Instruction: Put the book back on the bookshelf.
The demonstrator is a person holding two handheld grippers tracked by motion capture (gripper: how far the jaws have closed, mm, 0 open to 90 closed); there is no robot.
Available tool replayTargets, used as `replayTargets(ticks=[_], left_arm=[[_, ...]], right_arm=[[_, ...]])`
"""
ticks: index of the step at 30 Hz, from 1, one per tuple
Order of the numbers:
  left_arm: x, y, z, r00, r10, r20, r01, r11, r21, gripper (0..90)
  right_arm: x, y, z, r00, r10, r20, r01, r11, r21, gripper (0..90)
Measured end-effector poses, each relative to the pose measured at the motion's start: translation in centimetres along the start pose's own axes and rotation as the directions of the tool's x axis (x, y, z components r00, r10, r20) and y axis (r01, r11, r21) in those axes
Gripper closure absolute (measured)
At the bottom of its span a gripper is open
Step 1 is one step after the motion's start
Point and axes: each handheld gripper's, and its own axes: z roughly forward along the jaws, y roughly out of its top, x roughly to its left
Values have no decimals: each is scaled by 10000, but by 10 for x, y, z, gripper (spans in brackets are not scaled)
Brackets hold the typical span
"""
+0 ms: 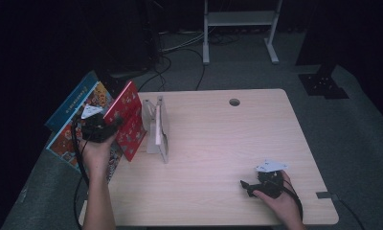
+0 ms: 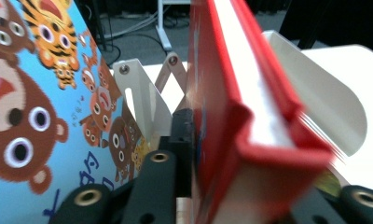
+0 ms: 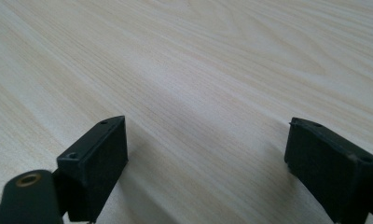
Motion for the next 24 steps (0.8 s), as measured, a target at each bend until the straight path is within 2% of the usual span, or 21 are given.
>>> replayTargets(ticks=[5, 7, 14, 20, 24], left_arm=[[-5, -1, -11, 9998, 191, 85, -190, 9997, -136, 589], [-7, -3, -15, 9995, 303, -20, -303, 9995, -87, 507], [-11, -10, -28, 9997, 220, -140, -222, 9997, -133, 265], [-17, -16, -37, 9990, 417, -158, -419, 9991, -94, 133], [-23, -21, -47, 9986, 516, -131, -519, 9984, -208, 87]], right_arm=[[0, 0, 0, 10000, -16, -8, 16, 10000, 4, 123], [0, 0, 0, 10000, -33, -11, 33, 10000, 11, 123], [0, 0, 0, 10000, -32, -12, 32, 10000, 13, 123], [0, 0, 0, 10000, -31, -11, 31, 10000, 13, 122], [0, 0, 0, 10000, -29, -13, 29, 10000, 13, 122]])
